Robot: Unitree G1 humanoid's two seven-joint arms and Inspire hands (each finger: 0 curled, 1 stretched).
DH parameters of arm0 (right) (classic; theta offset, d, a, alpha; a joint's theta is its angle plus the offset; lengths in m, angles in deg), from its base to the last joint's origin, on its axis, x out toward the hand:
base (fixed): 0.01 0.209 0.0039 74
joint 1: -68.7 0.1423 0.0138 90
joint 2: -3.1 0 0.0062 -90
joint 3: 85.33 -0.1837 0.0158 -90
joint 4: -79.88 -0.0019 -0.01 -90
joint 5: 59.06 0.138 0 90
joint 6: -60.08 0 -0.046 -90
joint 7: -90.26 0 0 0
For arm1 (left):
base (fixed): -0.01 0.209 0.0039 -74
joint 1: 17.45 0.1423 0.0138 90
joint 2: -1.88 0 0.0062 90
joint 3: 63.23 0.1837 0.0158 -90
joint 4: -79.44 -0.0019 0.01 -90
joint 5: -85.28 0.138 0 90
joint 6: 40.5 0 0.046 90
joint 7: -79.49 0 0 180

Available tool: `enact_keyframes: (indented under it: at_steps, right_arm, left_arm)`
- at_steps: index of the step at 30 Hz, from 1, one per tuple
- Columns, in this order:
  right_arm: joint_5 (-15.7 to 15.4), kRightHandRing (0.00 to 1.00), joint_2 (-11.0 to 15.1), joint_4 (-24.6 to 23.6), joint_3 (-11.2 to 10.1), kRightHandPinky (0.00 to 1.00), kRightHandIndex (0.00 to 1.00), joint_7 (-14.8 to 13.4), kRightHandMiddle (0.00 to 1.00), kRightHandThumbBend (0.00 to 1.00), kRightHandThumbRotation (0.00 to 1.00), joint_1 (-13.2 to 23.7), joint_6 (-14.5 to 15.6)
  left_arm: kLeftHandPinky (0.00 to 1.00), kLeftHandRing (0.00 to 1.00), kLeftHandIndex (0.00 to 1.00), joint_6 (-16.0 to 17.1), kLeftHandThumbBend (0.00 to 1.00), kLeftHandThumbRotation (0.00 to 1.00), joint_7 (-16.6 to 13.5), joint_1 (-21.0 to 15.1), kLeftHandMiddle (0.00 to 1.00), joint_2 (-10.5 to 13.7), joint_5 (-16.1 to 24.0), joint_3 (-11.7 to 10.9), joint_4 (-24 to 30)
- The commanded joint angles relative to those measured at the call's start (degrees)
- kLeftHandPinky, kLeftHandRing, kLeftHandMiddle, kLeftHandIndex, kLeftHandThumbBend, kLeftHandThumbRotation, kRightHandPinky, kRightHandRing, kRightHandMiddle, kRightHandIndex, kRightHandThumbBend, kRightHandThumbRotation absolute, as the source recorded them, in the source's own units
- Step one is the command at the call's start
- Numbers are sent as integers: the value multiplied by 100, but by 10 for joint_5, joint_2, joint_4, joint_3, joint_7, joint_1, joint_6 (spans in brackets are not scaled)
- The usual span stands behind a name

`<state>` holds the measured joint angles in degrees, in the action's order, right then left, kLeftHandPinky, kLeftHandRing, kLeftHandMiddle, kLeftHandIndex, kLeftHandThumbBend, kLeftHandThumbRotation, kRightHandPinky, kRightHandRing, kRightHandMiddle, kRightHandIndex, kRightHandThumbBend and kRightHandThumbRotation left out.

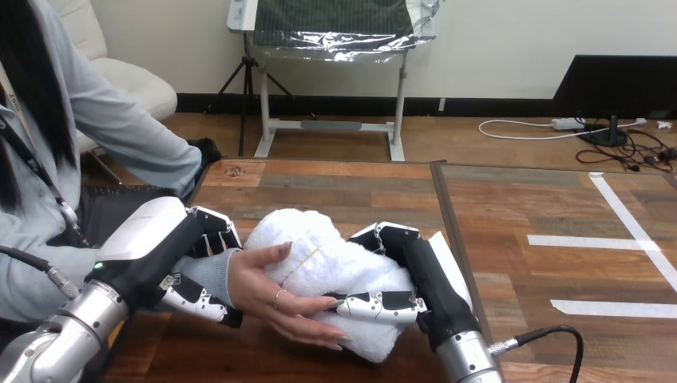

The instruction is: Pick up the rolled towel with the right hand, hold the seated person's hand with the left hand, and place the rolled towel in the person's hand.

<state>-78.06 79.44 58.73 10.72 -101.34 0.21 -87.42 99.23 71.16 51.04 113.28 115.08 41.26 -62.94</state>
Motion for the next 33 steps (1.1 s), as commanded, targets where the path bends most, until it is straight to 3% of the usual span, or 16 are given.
enact_keyframes:
  at_steps: [1,21,33]
  right_arm:
    - [12,42,-7,-40,-1,36,47,-3,50,83,0,24,-30]
    - [30,41,-18,-106,7,35,47,21,49,83,0,-2,-28]
    - [60,40,-20,-185,10,33,47,57,49,83,0,-32,-13]
  left_arm:
    - [29,32,40,20,100,1,-13,-45,37,-12,-2,-7,11]
    - [29,32,40,19,100,4,-9,-53,37,-25,-2,-2,-5]
    - [29,32,40,23,100,4,-15,-56,37,-30,2,0,-15]
